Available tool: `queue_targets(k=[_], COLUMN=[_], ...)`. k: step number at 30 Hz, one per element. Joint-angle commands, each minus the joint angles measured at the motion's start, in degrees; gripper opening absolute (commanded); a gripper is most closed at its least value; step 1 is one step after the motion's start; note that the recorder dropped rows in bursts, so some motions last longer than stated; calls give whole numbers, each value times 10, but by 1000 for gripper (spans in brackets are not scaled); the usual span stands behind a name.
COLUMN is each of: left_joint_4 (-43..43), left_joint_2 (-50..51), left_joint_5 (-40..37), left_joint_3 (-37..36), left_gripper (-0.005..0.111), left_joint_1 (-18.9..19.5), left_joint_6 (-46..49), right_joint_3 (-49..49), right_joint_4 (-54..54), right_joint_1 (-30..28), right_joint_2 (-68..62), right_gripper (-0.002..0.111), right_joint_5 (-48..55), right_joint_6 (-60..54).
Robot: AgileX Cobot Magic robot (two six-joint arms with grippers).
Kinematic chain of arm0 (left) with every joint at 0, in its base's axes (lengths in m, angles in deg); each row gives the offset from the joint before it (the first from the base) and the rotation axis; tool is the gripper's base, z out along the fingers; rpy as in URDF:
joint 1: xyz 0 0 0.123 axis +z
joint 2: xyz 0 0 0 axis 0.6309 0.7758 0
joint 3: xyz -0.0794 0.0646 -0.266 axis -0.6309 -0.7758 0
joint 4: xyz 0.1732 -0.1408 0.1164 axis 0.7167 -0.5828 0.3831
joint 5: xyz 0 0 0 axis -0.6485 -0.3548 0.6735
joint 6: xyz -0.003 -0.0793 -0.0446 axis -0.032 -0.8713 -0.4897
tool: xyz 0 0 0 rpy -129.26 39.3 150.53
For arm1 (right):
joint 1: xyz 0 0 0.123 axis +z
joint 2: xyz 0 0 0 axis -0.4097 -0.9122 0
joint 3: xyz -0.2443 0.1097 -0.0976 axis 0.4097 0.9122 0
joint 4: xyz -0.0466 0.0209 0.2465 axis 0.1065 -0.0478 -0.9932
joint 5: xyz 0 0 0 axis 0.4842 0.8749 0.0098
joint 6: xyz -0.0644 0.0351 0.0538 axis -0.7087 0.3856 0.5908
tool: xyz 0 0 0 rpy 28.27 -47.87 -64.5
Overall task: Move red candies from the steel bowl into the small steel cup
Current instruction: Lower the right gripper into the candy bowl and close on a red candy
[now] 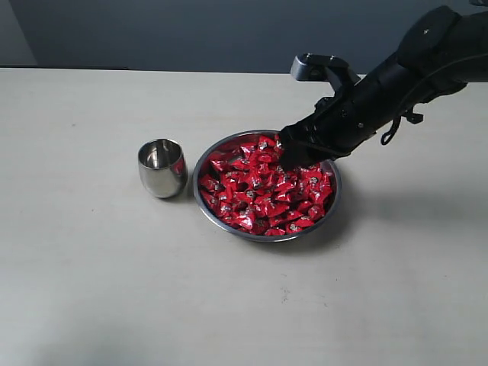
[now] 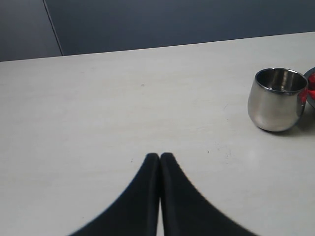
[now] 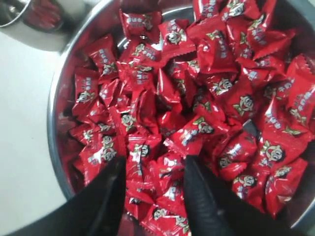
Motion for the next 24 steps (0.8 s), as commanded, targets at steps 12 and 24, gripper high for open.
queue_targets(k=[12, 24], left_joint_4=[1, 1], left_joint_2=[-3, -3], left_joint_5=[3, 3], left_joint_3=[5, 5], left_gripper=[0, 0], left_joint_1=[-2, -2], left_joint_6=[-1, -1], right_joint_3=[-27, -28], right_joint_4=[4, -54], right_joint_1=[1, 1], right_joint_2=[-78, -113], right_gripper=[38, 38], right_joint_5=[-42, -41], right_joint_6=[17, 17])
